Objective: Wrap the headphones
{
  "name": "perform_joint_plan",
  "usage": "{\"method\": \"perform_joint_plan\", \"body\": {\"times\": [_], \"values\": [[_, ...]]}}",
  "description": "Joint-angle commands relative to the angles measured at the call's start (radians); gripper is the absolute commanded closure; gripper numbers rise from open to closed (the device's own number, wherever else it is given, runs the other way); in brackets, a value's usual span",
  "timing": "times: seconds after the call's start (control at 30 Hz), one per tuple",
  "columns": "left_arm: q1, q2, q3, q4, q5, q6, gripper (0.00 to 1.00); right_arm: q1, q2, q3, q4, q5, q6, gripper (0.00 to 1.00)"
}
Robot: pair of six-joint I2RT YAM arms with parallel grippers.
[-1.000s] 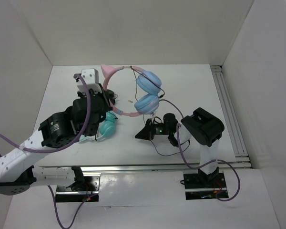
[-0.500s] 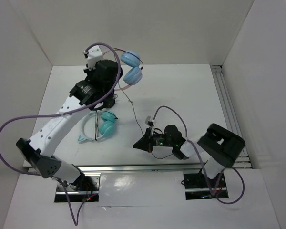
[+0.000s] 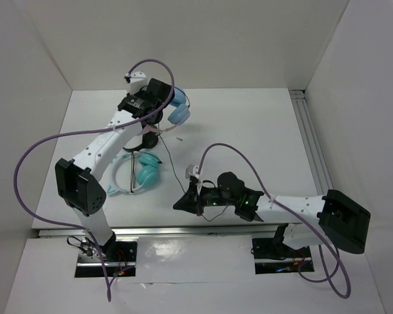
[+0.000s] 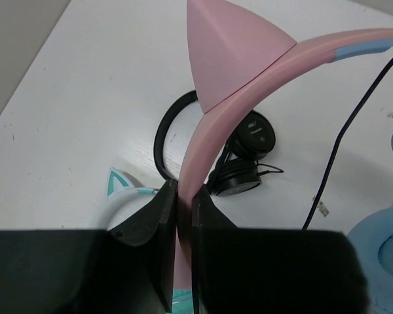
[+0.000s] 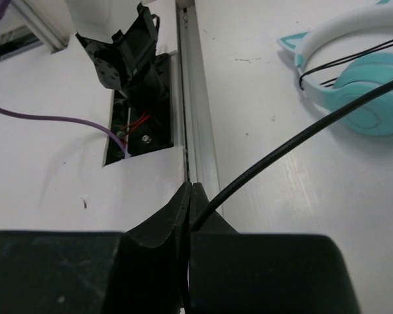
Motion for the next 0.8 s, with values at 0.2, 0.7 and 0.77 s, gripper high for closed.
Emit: {"method": "perform_joint_plan", "body": {"times": [0.2,0.7,0.77], "values": [[0.027,-0.023,-0.146,0.061,0.144,0.03,1.0,-0.018,-0.189,0.24,-0.45,0.286,-0.258,1.0],[-0.304,-0.13,-0.356,-0.009,0.063,0.27,1.0,-0.29,-0.253,0.464,-0.624,0.459,-0.441,1.0],[-0.323,-0.165,-0.401,-0.018,0.063,0.261,1.0,-0.314,-0.287,0.464,-0.624,0.482,-0.441,1.0]]}}
